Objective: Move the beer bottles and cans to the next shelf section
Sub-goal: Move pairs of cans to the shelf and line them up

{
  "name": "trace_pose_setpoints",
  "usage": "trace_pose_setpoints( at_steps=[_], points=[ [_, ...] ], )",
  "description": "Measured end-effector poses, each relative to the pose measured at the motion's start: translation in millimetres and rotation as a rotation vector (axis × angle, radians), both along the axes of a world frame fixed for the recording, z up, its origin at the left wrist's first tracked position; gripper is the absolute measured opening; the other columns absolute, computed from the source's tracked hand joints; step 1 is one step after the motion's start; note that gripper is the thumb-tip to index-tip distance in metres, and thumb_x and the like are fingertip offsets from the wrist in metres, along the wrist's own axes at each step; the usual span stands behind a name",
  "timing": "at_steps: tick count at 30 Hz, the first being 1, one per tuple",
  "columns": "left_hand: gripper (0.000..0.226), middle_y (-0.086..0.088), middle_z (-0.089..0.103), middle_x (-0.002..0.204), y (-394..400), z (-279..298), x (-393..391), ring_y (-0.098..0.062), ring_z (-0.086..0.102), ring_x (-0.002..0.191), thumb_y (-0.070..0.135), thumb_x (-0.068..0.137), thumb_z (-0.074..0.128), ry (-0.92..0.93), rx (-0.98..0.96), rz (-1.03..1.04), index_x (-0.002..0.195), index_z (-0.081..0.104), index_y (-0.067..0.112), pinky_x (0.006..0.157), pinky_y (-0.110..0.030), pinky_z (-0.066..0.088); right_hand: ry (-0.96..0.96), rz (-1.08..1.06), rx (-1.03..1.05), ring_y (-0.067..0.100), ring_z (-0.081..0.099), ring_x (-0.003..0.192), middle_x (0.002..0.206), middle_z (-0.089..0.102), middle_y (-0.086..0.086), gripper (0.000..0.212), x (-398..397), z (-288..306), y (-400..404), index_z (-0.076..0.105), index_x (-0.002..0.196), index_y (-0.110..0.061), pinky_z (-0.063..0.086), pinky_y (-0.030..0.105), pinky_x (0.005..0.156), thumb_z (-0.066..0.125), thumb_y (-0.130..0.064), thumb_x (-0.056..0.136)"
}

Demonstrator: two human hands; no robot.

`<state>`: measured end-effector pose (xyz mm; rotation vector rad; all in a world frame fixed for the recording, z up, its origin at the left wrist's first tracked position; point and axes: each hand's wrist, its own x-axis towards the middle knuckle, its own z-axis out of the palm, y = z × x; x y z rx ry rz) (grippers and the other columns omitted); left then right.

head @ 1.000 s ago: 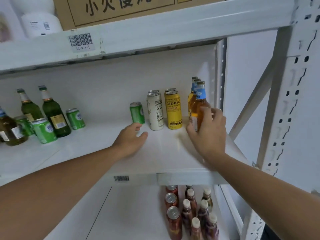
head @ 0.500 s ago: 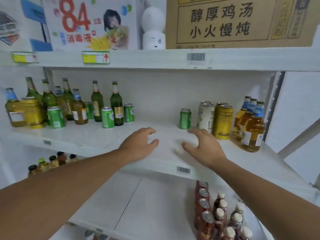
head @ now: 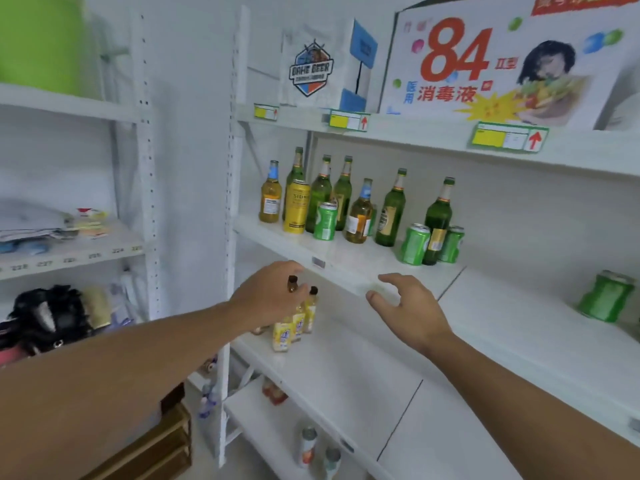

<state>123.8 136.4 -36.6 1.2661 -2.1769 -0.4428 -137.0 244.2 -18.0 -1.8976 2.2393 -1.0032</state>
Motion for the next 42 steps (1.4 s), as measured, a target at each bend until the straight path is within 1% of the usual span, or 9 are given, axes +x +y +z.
trace_pose_setpoints(
  at_steps=[4,10,15,22,26,28,36,39,42],
  points=[
    [0.056,0.010,0.052,0.162,-21.4,-3.5,40.7,-0.014,0.051,0.146,0.051,0.106,0.056,0.015,0.007,0.054,0.157,0.052,0.031,0.119,-0.040,0.043,-0.022,0.054,0.015,0.021,0.060,0.131,0.151,0.056,-0.002,0.059,30.6,1.1,-43.2,0.058,0.149,-0.033,0.051,0.039,0.106,0.062,-0.061,0.097],
    [0.055,0.013,0.051,0.162,-54.3,-9.0,60.4,-0.012,0.048,0.147,0.052,0.107,0.056,0.029,0.030,0.118,0.158,0.050,0.032,0.119,-0.033,0.039,-0.085,0.098,0.005,0.022,0.058,0.134,0.151,0.057,-0.001,0.060,40.8,3.4,-101.1,0.057,0.149,-0.030,0.051,0.043,0.108,0.066,-0.058,0.097],
    [0.055,0.009,0.051,0.162,-85.1,14.1,43.6,-0.013,0.048,0.147,0.049,0.108,0.057,-0.006,-0.001,0.157,0.159,0.051,0.028,0.117,-0.030,0.037,-0.150,0.127,-0.002,0.023,0.056,0.137,0.154,0.055,-0.001,0.067,21.4,14.1,-148.7,0.054,0.152,-0.029,0.050,0.047,0.111,0.068,-0.061,0.094],
    [0.057,0.005,0.058,0.155,-146.1,49.9,4.3,-0.016,0.054,0.141,0.055,0.106,0.058,-0.131,-0.064,0.195,0.156,0.053,0.028,0.116,-0.032,0.042,-0.175,0.152,0.047,0.023,0.056,0.135,0.155,0.056,0.002,0.070,-26.1,26.9,-223.2,0.052,0.154,-0.026,0.048,0.040,0.103,0.070,-0.058,0.094],
    [0.059,0.003,0.058,0.155,-179.0,46.2,-18.0,-0.019,0.055,0.141,0.056,0.106,0.057,-0.173,-0.032,0.219,0.157,0.052,0.025,0.118,-0.036,0.045,-0.261,0.188,0.060,0.015,0.055,0.113,0.146,0.060,0.001,0.068,-41.6,20.8,-259.7,0.052,0.152,-0.027,0.048,0.036,0.092,0.071,-0.057,0.093],
    [0.062,0.003,0.058,0.155,-195.4,41.3,-27.5,-0.020,0.056,0.140,0.056,0.106,0.056,-0.169,-0.011,0.233,0.158,0.050,0.023,0.116,-0.036,0.046,-0.302,0.200,0.054,0.016,0.056,0.115,0.144,0.061,0.001,0.070,-45.5,17.7,-278.3,0.052,0.152,-0.025,0.049,0.036,0.094,0.073,-0.056,0.093],
    [0.063,0.006,0.059,0.140,-266.8,34.7,-51.4,-0.018,0.058,0.131,0.053,0.101,0.069,0.125,0.110,0.255,0.152,0.048,0.023,0.105,-0.030,0.045,-0.463,0.248,0.005,0.020,0.052,0.142,0.158,0.053,-0.001,0.088,-42.3,10.7,-338.2,0.044,0.158,-0.022,0.042,0.031,0.102,0.087,-0.046,0.085],
    [0.064,0.010,0.065,0.136,-297.1,34.9,-59.4,-0.016,0.062,0.127,0.055,0.091,0.081,0.284,0.168,0.227,0.143,0.052,0.030,0.109,-0.034,0.049,-0.504,0.243,-0.030,0.017,0.056,0.134,0.154,0.057,-0.003,0.092,-37.3,7.2,-356.0,0.044,0.158,-0.025,0.044,0.030,0.101,0.091,-0.045,0.082],
    [0.094,0.015,0.062,0.144,-324.2,29.8,-66.3,-0.013,0.062,0.132,0.068,0.071,0.088,0.372,0.194,0.175,0.151,0.050,0.037,0.114,-0.046,0.052,-0.489,0.196,-0.075,0.011,0.056,0.121,0.146,0.061,-0.004,0.095,-28.9,7.5,-370.3,0.043,0.157,-0.026,0.047,0.030,0.100,0.093,-0.046,0.079]
  ],
)
